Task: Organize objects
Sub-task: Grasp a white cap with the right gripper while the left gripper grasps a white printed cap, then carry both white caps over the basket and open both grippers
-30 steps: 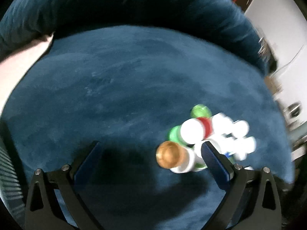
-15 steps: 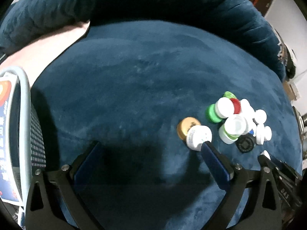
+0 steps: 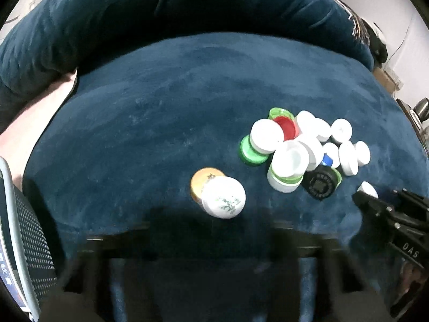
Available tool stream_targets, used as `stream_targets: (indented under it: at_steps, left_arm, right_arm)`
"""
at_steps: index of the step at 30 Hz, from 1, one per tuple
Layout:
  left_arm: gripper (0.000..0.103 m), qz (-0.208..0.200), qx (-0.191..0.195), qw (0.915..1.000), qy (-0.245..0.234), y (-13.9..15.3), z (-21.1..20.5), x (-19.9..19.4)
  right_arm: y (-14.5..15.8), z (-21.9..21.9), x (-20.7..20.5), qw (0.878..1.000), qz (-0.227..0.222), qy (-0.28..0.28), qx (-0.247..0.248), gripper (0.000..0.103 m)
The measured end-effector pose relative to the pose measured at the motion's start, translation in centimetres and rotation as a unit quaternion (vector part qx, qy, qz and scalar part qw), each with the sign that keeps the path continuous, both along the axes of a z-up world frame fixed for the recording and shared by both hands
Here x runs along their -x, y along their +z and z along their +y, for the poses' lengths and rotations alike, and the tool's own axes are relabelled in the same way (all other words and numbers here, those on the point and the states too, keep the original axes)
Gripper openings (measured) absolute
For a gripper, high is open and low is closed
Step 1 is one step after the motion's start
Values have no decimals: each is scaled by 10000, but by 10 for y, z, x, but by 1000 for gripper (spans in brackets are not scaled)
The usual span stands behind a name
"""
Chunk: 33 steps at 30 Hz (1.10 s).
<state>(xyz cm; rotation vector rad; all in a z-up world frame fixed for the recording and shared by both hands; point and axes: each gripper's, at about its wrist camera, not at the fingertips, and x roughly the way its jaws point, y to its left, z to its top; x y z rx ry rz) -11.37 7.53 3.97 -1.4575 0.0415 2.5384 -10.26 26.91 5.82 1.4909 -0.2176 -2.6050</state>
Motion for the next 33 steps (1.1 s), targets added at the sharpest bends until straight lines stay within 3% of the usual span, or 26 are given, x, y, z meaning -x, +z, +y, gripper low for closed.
stream_targets:
  at_steps: [4, 8, 20, 33]
  left_arm:
    - [31, -88, -490, 9987, 74, 8, -13, -8]
    - [31, -128, -641, 9979, 5, 12, -18, -16]
    - [31, -89, -667, 9977, -58, 25, -29, -50]
    - [31, 181, -868, 9958, 222, 48, -75, -83]
  right_arm:
    - [0, -1, 0, 10000, 7, -4, -14, 33]
    - [1, 0, -1, 10000, 38, -15, -29, 33]
    - [28, -23, -21, 9989, 390, 259, 74, 32]
    - [41, -69, -36, 9972, 481, 550, 136, 32]
